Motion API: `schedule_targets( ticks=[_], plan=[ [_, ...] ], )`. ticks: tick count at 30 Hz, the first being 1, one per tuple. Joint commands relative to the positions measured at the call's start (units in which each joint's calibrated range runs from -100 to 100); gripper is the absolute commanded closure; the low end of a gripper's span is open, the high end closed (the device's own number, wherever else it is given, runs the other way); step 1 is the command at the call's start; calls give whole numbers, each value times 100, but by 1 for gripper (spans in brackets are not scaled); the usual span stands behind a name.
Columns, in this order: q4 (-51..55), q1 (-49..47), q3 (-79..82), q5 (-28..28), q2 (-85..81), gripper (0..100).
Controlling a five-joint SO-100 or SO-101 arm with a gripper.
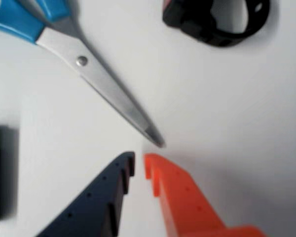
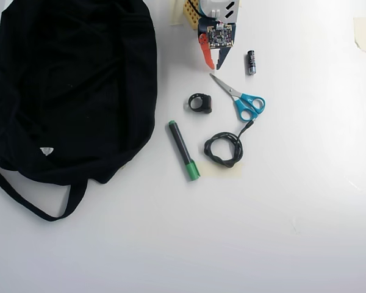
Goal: Put the cable into the black bag
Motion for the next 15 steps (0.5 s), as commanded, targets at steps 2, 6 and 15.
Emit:
schedule_targets(
  ticks=[2,6,15],
  plan=[
    [189,50,125,27,-58,98],
    [77,43,125,27,-42,98],
    [-1111,-9,-280,-26,407,97]
  ],
)
